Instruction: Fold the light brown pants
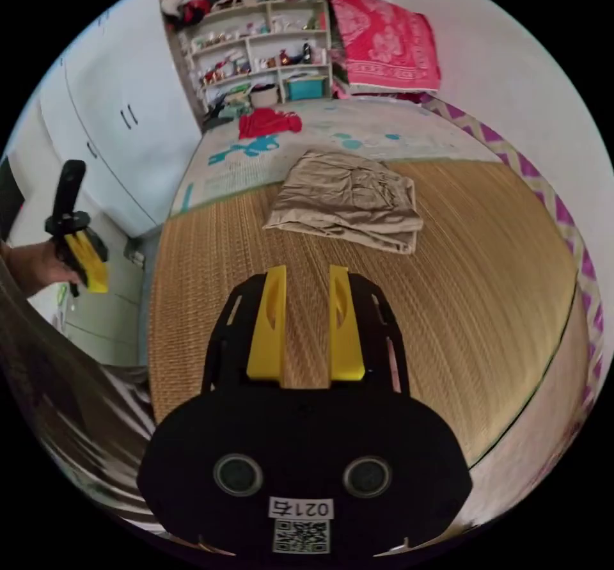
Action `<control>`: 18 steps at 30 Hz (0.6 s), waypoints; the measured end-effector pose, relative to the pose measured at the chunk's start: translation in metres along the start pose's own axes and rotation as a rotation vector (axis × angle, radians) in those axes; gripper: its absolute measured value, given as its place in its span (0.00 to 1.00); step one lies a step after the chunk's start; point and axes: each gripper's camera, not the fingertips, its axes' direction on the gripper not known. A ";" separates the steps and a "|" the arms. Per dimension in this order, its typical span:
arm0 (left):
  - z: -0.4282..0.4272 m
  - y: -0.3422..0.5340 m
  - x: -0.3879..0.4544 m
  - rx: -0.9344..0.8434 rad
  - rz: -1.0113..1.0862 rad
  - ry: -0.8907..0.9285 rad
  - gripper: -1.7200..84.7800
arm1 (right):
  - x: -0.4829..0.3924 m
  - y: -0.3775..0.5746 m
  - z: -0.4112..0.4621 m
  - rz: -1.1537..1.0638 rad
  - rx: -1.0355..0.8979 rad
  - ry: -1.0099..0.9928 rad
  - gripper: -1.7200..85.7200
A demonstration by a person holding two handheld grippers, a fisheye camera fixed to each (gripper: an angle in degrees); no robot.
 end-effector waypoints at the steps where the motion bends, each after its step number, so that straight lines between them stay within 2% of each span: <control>1: -0.016 0.024 -0.023 0.016 -0.063 0.002 0.01 | -0.006 -0.019 0.010 -0.041 -0.015 0.020 0.16; 5: -0.061 0.103 -0.082 0.109 -0.249 0.010 0.01 | -0.038 -0.128 0.082 -0.342 -0.141 0.217 0.18; 11: -0.086 0.182 -0.122 0.206 -0.425 0.029 0.01 | -0.058 -0.217 0.166 -0.647 -0.364 0.315 0.18; 16: -0.084 0.208 -0.136 0.222 -0.493 0.030 0.01 | -0.067 -0.261 0.174 -0.783 -0.403 0.241 0.11; 18: -0.078 0.205 -0.139 0.206 -0.495 0.023 0.01 | -0.069 -0.276 0.175 -0.800 -0.442 0.304 0.05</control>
